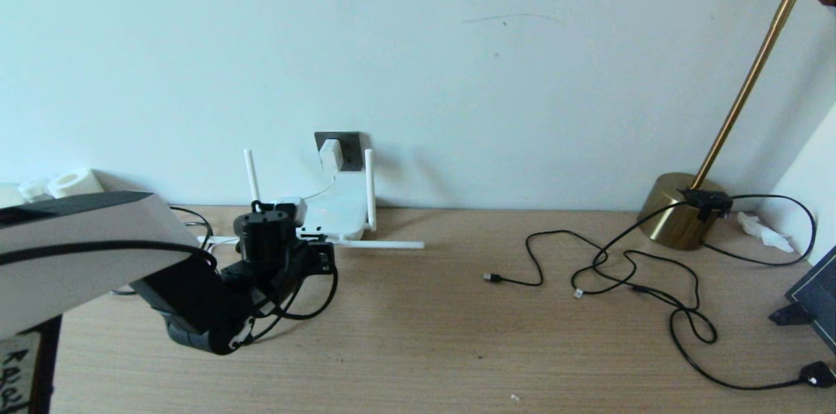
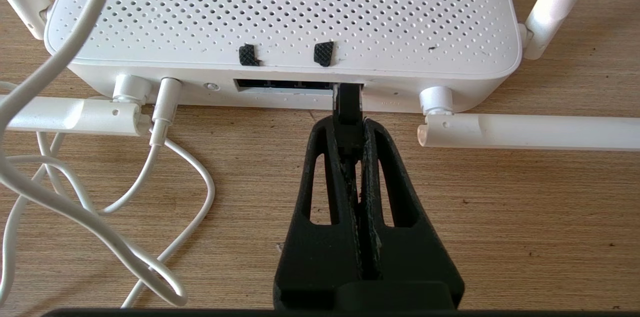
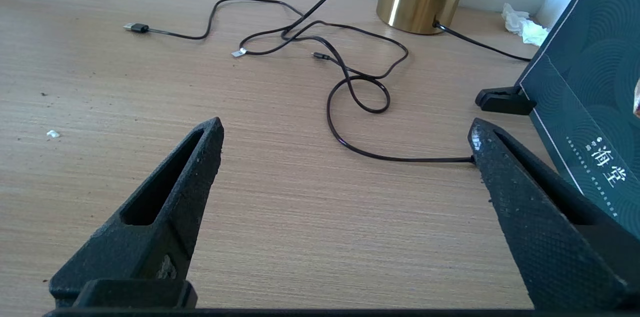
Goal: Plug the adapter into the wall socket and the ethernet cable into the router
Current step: Plug cable into router interface
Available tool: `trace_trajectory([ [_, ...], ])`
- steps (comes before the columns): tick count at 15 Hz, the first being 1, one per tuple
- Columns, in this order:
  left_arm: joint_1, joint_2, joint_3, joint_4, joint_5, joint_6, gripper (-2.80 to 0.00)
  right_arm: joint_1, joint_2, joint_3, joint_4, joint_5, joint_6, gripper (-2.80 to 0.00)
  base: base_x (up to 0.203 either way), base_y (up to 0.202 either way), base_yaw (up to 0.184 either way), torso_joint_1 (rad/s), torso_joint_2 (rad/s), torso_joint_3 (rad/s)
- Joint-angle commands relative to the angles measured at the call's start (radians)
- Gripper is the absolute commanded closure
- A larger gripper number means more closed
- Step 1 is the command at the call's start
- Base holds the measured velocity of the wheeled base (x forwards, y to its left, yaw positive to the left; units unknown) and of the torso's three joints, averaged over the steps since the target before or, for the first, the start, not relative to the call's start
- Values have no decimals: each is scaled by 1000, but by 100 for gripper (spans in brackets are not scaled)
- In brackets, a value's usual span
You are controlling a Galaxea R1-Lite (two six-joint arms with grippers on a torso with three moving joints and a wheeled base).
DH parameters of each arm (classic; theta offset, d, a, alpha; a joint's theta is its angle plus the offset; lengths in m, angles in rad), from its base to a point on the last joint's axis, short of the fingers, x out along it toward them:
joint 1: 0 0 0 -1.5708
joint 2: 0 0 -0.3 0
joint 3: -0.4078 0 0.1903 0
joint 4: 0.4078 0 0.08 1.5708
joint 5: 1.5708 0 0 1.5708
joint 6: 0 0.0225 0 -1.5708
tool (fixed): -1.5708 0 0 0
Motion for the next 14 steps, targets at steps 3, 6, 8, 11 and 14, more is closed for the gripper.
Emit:
trace_trajectory([
  [3,0,4,2,-6,2,-1,0,0,2,0,0,0,0,-280,0,0,0,0,0,0],
  [6,0,12,2,-7,2,-1,0,0,2,0,0,0,0,-280,0,0,0,0,0,0],
  [8,0,12,2,-7,2,-1,0,0,2,0,0,0,0,-280,0,0,0,0,0,0],
  [11,0,13,0,-7,2,-1,0,0,2,0,0,0,0,-280,0,0,0,0,0,0],
  [14,0,15,0,-7,2,-1,0,0,2,0,0,0,0,-280,0,0,0,0,0,0],
])
